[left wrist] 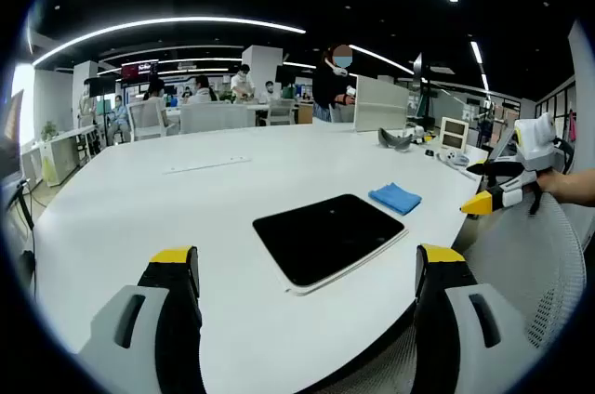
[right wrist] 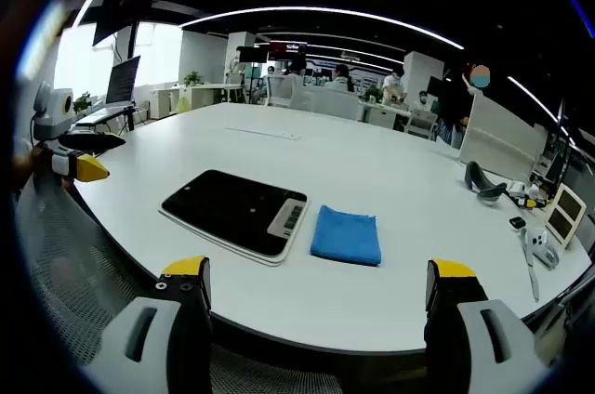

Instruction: Wipe the mirror surface with the cleaning cloth until all visible marks leave the cleaned area.

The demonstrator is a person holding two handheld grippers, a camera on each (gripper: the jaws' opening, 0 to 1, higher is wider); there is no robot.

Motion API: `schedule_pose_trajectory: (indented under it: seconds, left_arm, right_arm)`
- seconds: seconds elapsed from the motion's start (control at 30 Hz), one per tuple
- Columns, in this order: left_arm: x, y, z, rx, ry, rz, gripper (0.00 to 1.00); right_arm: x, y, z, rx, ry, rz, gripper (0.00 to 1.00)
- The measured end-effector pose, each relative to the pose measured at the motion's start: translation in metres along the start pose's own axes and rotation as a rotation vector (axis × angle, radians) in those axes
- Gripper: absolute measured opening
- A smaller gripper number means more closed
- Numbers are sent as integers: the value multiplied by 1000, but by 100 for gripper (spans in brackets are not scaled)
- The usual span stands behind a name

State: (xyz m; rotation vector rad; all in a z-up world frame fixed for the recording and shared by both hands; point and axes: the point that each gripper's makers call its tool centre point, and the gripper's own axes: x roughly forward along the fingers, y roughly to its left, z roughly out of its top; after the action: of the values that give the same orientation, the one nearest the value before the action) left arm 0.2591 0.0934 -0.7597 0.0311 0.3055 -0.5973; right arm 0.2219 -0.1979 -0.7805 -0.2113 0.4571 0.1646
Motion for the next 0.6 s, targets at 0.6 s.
schedule_pose_trajectory:
  seconds: [0.6]
  left_arm:
    - [0, -1, 1, -3, -1, -1, 98]
  right_arm:
    - [-1, 1, 0, -1, 3, 4, 94]
